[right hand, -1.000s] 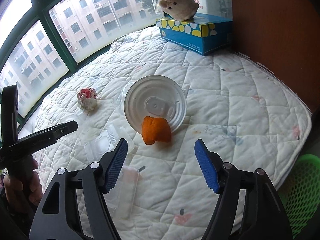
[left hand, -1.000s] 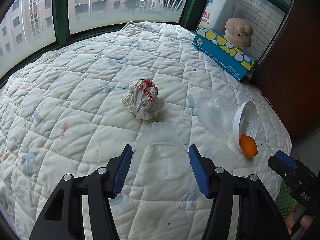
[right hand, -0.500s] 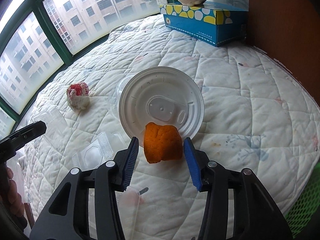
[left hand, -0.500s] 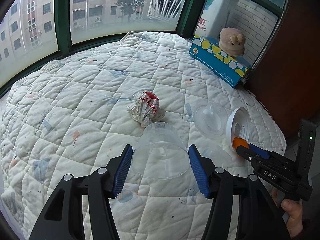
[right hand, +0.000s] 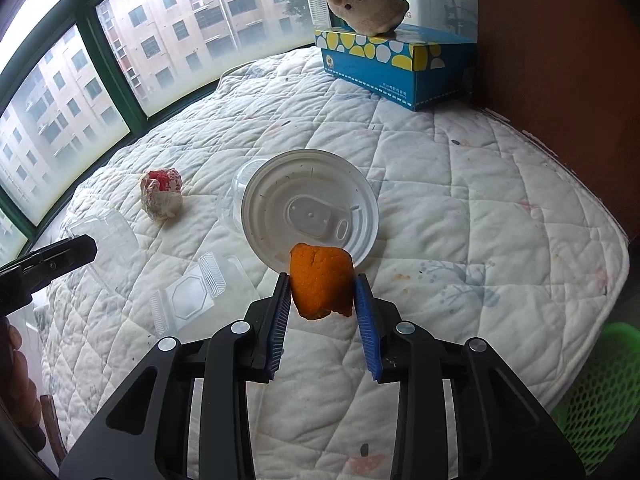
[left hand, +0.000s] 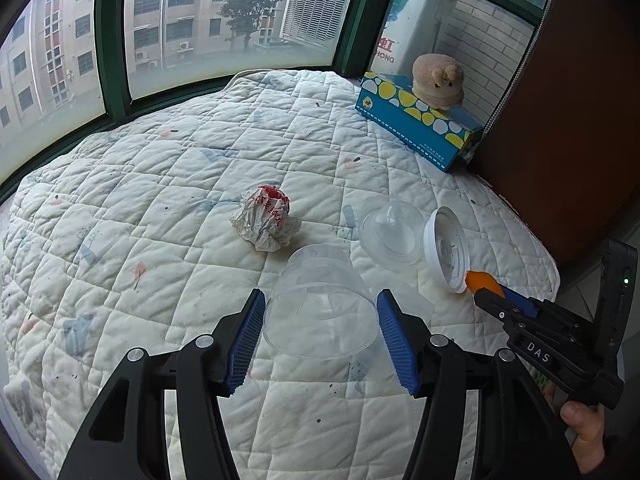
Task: Collect trash
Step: 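Close the right tool on the orange lid tab and lift it, then release the orange tab into the basket while the left tool carries the clear cup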
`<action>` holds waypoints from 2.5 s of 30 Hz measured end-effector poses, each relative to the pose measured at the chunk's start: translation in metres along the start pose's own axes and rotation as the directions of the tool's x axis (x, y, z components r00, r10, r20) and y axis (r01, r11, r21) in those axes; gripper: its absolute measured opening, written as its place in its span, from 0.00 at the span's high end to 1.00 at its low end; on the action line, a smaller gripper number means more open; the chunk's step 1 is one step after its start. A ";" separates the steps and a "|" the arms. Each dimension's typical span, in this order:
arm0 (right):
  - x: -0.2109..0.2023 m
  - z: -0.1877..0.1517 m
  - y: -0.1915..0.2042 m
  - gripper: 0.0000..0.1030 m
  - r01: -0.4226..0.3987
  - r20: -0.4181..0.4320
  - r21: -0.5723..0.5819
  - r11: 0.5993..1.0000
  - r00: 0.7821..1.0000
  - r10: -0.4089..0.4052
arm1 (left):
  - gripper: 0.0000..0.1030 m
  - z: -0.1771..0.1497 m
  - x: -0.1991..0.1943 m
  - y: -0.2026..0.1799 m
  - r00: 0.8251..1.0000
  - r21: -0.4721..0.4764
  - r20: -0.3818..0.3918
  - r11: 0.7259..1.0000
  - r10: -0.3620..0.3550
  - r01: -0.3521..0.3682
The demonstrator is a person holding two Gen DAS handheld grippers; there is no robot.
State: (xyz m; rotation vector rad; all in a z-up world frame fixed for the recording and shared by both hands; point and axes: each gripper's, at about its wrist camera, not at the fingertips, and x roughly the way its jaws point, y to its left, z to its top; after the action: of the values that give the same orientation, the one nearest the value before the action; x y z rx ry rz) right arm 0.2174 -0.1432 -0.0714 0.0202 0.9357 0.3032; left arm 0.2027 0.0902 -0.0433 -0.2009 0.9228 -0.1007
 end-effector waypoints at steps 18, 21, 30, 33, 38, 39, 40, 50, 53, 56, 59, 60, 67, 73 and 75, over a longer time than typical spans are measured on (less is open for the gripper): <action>-0.079 -0.040 -0.034 0.68 0.048 0.079 0.045 0.998 0.996 -0.051 | 0.46 -0.021 -0.022 -0.077 0.996 0.108 0.004 0.990 -0.092 0.091; -0.091 -0.050 -0.047 0.68 0.069 0.086 0.067 0.995 0.993 -0.075 | 0.46 -0.027 -0.024 -0.094 0.994 0.133 -0.003 0.985 -0.108 0.108; -0.123 -0.083 -0.098 0.68 0.138 0.089 0.157 0.978 0.984 -0.153 | 0.46 -0.044 -0.021 -0.149 0.985 0.203 -0.040 0.964 -0.167 0.172; -0.133 -0.096 -0.117 0.68 0.165 0.081 0.186 0.969 0.980 -0.182 | 0.46 -0.050 -0.021 -0.168 0.981 0.227 -0.053 0.955 -0.186 0.193; -0.149 -0.118 -0.146 0.68 0.211 0.068 0.232 0.950 0.970 -0.232 | 0.46 -0.060 -0.018 -0.199 0.975 0.265 -0.078 0.938 -0.210 0.224; -0.152 -0.122 -0.152 0.68 0.219 0.065 0.242 0.945 0.968 -0.241 | 0.46 -0.062 -0.017 -0.205 0.973 0.273 -0.084 0.934 -0.214 0.229; -0.154 -0.126 -0.158 0.67 0.225 0.062 0.251 0.941 0.967 -0.248 | 0.46 -0.064 -0.016 -0.211 0.972 0.279 -0.090 0.931 -0.218 0.235; -0.174 -0.159 -0.203 0.65 0.296 0.022 0.329 0.897 0.947 -0.321 | 0.46 -0.080 -0.008 -0.257 0.960 0.332 -0.140 0.902 -0.244 0.278; -0.180 -0.165 -0.214 0.62 0.310 0.013 0.351 0.883 0.942 -0.336 | 0.46 -0.085 -0.005 -0.269 0.956 0.345 -0.154 0.893 -0.250 0.289; -0.185 -0.171 -0.221 0.61 0.318 0.013 0.364 0.875 0.938 -0.346 | 0.46 -0.091 0.000 -0.281 0.953 0.362 -0.170 0.883 -0.253 0.299; -0.192 -0.176 -0.226 0.59 0.320 0.019 0.377 0.869 0.936 -0.352 | 0.46 -0.096 0.005 -0.293 0.948 0.374 -0.189 0.874 -0.258 0.312; -0.195 -0.177 -0.227 0.57 0.319 0.022 0.381 0.868 0.935 -0.354 | 0.46 -0.097 0.006 -0.297 0.945 0.377 -0.196 0.870 -0.261 0.319; -0.213 -0.187 -0.235 0.46 0.323 0.047 0.408 0.854 0.927 -0.373 | 0.45 -0.111 0.021 -0.329 0.935 0.409 -0.245 0.846 -0.258 0.341; -0.228 -0.198 -0.245 0.39 0.322 0.063 0.434 0.842 0.921 -0.384 | 0.44 -0.127 0.033 -0.357 0.922 0.437 -0.290 0.821 -0.257 0.367; -0.232 -0.202 -0.247 0.38 0.321 0.066 0.443 0.837 0.919 -0.388 | 0.43 -0.132 0.036 -0.366 0.918 0.445 -0.303 0.813 -0.257 0.375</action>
State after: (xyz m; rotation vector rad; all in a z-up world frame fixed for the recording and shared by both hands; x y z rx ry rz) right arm -0.0101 -0.4645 -0.0452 0.2651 0.8167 -0.2537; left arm 0.1189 -0.2901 -0.0700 0.1449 1.0568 -0.6830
